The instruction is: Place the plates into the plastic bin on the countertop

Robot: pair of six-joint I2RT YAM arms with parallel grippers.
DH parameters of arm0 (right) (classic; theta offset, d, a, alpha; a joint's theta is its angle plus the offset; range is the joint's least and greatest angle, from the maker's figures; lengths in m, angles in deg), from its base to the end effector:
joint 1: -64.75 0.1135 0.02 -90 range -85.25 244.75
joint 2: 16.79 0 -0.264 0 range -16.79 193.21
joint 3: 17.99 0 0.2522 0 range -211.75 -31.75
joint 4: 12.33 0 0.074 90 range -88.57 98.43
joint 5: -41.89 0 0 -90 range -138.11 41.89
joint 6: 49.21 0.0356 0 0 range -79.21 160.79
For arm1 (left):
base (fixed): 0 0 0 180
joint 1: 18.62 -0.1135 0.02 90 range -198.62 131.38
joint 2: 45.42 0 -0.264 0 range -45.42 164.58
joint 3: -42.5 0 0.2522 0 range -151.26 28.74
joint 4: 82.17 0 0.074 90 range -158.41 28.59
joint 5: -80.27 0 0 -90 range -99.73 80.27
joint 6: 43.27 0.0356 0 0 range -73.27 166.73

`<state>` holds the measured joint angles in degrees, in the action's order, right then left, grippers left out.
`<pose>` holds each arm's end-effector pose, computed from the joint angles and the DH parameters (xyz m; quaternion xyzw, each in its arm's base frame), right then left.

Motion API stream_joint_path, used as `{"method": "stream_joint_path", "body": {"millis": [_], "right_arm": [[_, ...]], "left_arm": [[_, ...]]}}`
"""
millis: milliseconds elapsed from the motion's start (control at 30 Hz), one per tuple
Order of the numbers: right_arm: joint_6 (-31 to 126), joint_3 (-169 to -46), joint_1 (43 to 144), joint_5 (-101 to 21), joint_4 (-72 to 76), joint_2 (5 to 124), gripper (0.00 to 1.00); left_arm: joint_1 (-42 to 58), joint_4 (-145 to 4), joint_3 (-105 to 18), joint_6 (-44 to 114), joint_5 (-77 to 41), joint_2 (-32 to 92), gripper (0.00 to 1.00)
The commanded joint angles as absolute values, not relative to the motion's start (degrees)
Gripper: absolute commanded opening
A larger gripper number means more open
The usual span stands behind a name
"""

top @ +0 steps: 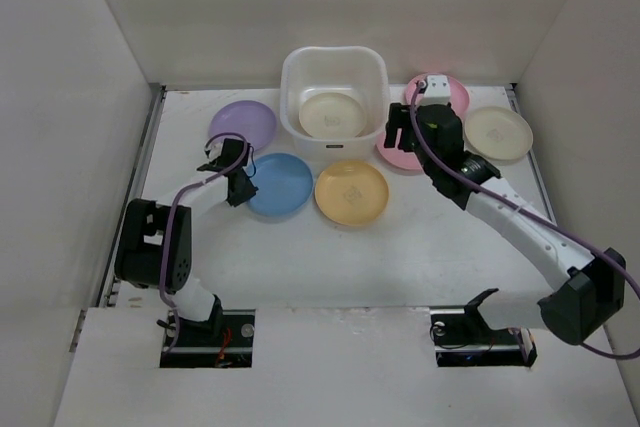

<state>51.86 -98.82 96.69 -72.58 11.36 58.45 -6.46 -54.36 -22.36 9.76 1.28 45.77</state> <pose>0.2665 0.1488 0.3603 -0.0209 0.8006 0.0507 0.5967 0.3097 -0.0598 0.1773 -0.2323 0.9186 -0.0444 0.3166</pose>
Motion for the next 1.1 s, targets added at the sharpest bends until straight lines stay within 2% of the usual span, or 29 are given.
{"method": "stream_joint_path", "body": {"millis": [0, 233, 500, 733, 1067], "right_arm": [[53.8, -96.88, 97.05, -72.8, 8.29, 54.59, 0.79], [57.32, -91.78, 95.82, -72.02, 8.81, 50.89, 0.79], [59.68, -87.21, 93.8, -72.45, 12.41, 46.15, 0.79], [64.52, -81.24, 89.23, -72.54, 17.15, 37.36, 0.79], [67.69, -78.42, 81.94, -76.14, 28.58, 30.15, 0.79]], "left_arm": [[-6.19, -50.83, -20.58, 10.61, 3.63, 40.64, 0.03], [-7.85, -41.18, -24.33, 12.27, 4.6, 24.38, 0.03], [-8.47, -33.69, -39.27, 16.14, 3.2, 19.35, 0.05], [-7.33, -37.46, -56.23, 17.64, -1.37, 32.08, 0.05], [-3.38, -41.86, -86.03, 23.61, -4.01, 63.09, 0.07]]}}
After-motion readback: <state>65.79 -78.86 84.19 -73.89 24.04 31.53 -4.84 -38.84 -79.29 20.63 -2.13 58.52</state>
